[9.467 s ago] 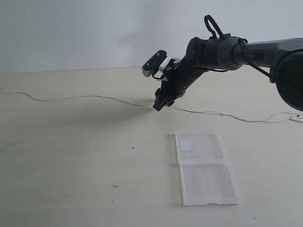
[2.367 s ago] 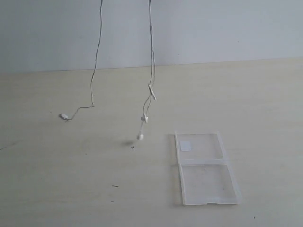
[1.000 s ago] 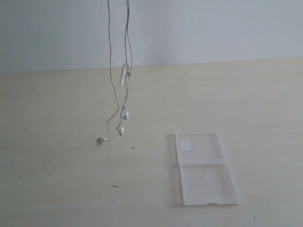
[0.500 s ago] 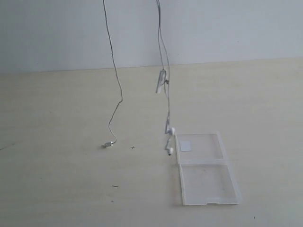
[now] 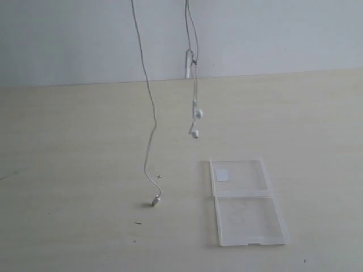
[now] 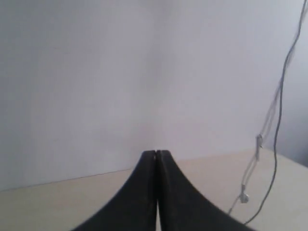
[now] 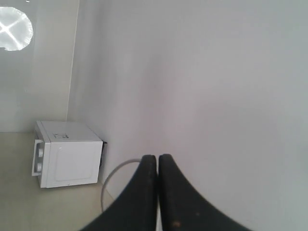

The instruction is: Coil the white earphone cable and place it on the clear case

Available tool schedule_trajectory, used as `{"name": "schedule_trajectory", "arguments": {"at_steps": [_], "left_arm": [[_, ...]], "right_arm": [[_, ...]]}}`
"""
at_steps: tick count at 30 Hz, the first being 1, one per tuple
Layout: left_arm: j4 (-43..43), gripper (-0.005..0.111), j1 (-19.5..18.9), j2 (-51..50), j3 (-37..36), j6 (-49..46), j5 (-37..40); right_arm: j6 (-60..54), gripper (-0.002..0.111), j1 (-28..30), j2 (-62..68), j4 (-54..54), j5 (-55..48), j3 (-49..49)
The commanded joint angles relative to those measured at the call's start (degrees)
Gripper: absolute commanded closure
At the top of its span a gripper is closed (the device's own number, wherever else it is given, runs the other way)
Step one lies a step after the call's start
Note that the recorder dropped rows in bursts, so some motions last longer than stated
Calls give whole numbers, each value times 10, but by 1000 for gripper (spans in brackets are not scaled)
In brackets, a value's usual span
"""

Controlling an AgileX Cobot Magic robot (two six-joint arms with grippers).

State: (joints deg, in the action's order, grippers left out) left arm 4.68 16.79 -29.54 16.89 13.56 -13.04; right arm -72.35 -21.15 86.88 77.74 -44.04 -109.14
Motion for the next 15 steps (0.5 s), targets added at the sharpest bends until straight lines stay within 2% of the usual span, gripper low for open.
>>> {"name": "schedule_trajectory", "arguments": {"at_steps": [1, 4, 6, 8, 12, 13, 15], "left_arm": [[78, 107, 45, -121, 40, 7, -62], [86, 105, 56, -198, 66, 20, -62], [86, 98, 59, -240, 81, 22, -62], [88, 85, 62, -280, 99, 45, -62], [120, 51, 62, -331, 123, 110, -63], [127, 46, 62, -339, 129, 130, -64], [130, 43, 62, -348, 138, 147, -64]], "right_arm": [[8, 108, 3, -4, 7, 3, 1], [10, 108, 3, -4, 7, 3, 1], [21, 108, 3, -4, 7, 3, 1], [21, 108, 3, -4, 7, 4, 1], [29, 108, 3, -4, -21, 20, 1], [50, 108, 3, -4, -37, 31, 1], [131, 108, 3, -4, -85, 50, 1]]}}
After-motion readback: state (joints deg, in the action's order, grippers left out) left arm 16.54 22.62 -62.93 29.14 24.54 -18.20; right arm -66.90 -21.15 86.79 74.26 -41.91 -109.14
